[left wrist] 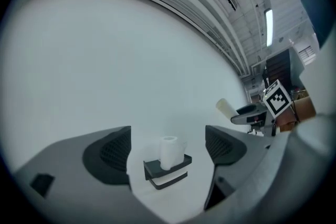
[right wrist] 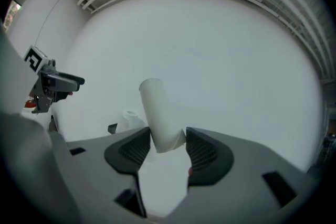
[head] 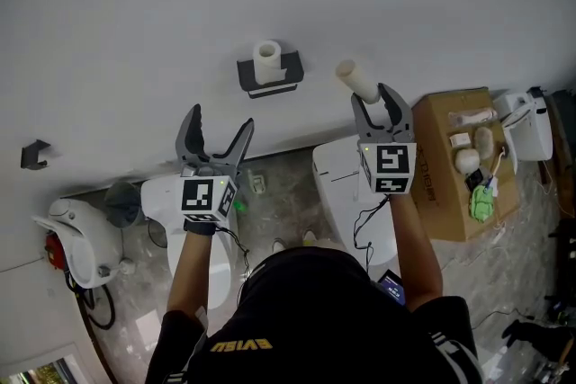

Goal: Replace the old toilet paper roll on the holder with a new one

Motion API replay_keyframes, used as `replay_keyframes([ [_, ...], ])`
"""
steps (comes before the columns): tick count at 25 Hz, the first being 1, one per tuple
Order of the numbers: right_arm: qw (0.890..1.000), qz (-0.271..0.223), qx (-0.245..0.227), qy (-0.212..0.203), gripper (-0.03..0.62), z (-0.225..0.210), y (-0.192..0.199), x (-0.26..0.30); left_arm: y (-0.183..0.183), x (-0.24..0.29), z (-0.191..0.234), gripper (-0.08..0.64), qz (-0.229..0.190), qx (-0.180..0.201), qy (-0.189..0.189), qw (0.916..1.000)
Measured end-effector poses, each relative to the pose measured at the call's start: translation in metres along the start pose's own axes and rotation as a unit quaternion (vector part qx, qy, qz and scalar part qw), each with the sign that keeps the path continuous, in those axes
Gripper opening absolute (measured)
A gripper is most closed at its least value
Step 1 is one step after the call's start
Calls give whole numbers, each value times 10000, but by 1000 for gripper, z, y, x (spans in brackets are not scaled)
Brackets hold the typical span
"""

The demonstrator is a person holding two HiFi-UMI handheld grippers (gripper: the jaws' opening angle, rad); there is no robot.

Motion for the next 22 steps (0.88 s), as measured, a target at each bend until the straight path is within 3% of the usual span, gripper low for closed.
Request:
replay_keyframes([
  [8,9979,-389,476,-223,213,-7,-5,-13,-6,-2,10,453,-44,106,-101,9999],
  [13,9956,-495,736,-313,213,-4,-5,-13,1,-4,13,453,-40,-198,-262,9995],
  [22,9946,-429,872,-365,213,1,5,-20,25,35,-19,454,70,-391,-20,9992],
])
Point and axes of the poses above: the fingertips, and each gripper's own axes: x forward along the fingers, z to its left, y out of its underside, the point moved 7 cm from there along -x, backward along the fingers, and after that the axes turned 14 degrees about x, right-handed, at the moved point
